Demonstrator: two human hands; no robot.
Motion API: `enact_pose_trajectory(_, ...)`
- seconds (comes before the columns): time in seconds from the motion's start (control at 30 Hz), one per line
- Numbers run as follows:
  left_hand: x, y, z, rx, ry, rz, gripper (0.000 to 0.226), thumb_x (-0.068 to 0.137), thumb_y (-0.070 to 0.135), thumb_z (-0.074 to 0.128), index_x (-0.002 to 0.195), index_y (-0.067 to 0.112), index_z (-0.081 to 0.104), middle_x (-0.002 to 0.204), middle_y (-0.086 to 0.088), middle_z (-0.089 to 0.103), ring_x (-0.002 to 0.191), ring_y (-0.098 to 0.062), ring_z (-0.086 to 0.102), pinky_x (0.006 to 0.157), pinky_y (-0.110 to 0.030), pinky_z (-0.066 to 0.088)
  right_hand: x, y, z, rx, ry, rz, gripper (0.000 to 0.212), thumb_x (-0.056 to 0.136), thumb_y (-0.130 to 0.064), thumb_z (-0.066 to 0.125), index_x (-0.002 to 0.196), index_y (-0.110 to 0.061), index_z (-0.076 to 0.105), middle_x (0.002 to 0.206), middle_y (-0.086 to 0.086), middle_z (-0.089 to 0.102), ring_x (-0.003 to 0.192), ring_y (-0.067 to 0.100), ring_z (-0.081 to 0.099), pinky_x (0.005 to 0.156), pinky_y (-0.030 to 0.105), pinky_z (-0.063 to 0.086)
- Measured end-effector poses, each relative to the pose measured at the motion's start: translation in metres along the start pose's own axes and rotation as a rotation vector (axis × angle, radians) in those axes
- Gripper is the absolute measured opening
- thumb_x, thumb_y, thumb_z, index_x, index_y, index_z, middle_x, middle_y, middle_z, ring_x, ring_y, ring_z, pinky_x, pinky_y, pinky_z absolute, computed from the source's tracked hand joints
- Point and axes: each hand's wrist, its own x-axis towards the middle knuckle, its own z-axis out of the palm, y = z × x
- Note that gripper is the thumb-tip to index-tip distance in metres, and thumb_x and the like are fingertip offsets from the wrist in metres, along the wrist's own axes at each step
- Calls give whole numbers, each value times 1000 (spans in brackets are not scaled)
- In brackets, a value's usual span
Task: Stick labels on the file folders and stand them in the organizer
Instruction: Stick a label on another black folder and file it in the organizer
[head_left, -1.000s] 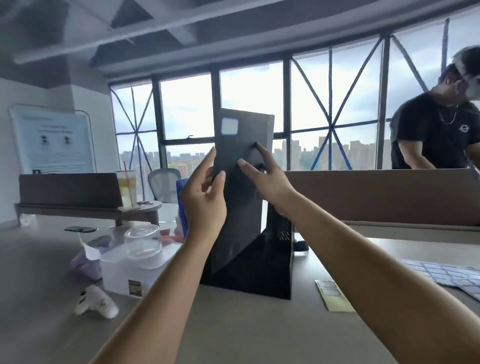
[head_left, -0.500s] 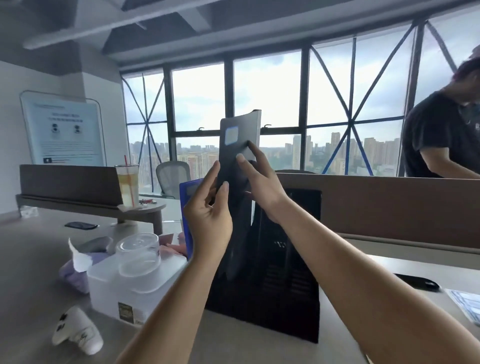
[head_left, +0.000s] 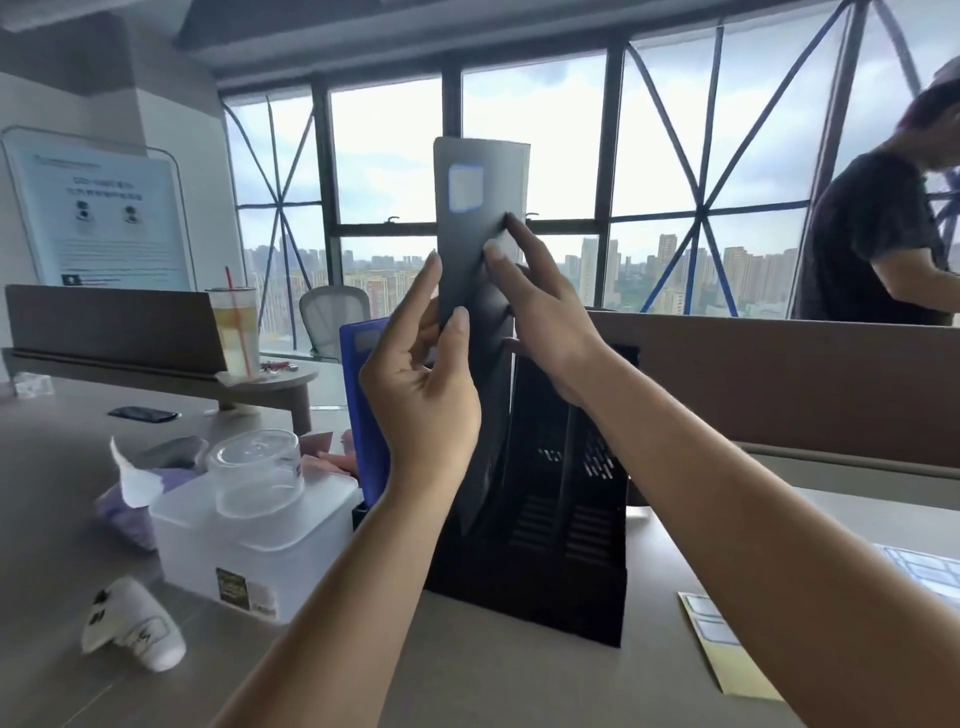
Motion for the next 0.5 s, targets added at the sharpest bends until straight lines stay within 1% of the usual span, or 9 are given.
enact_pose_trajectory(0.07,2,7,-1,6,-7,16,49,91,-1,61,120,38,59,113,-10,72,99,-5,68,86,-18,49,-2,-9,1,2,-1,-4,53,95,-57,52,145,-55,32,117,-9,57,89,2,60,81,30,52)
enact_pose_trajectory(0.13,4,13,-2,-10,-10,33,48,91,0,61,120,38,59,113,-21,70,90,-9,67,86,-20,49,-3,-17,3,0,10,-14,53,95,-56,52,144,-55,33,111,-17,56,89,0,58,81,30,51)
enact_pose_trajectory(0.17,6,16,-3,-12,-5,38,48,91,0,62,120,38,59,113,-27,67,85,-14,67,86,-22,49,-3,-20,3,1,13,-20,53,95,-56,52,145,-54,34,107,-20,54,89,-2,57,83,30,50)
enact_pose_trajectory(0.2,7,18,-3,-12,-2,39,48,91,0,62,120,38,60,114,-29,66,85,-20,66,86,-22,49,-4,-22,3,5,14,-23,53,95,-56,52,145,-54,34,106,-21,52,88,-3,56,83,30,49)
enact_pose_trajectory(0.23,8,18,-3,-22,-4,36,48,90,1,63,120,38,60,115,-27,66,88,-21,67,87,-23,49,-4,-24,3,8,14,-24,53,95,-56,52,145,-54,34,107,-20,52,87,-4,56,81,30,49)
enact_pose_trajectory(0.33,6,16,0,-59,-12,8,49,89,0,63,119,39,61,115,-11,71,99,-9,68,89,-23,49,-7,-23,1,-3,18,-18,53,96,-55,51,146,-54,33,111,-13,52,85,-2,55,79,29,48)
enact_pose_trajectory(0.4,4,10,3,-64,-9,-6,49,89,-1,63,118,37,63,110,-13,73,94,-7,68,87,-23,49,-8,-18,-3,-7,30,-6,54,96,-55,51,146,-53,32,110,-12,52,85,-4,54,79,28,47)
enact_pose_trajectory(0.43,2,5,5,-71,-7,-17,49,89,-1,64,118,38,64,110,-17,72,93,-11,69,88,-23,49,-8,-15,-6,-12,36,2,54,96,-55,51,146,-53,32,109,-12,52,85,-4,54,79,27,47)
enact_pose_trajectory(0.5,-1,-5,10,-80,-18,-47,49,89,2,64,116,43,65,114,-25,67,97,-28,68,90,-26,49,-6,-6,-12,-35,43,18,53,96,-55,51,146,-53,32,109,-10,53,82,-2,56,81,29,50)
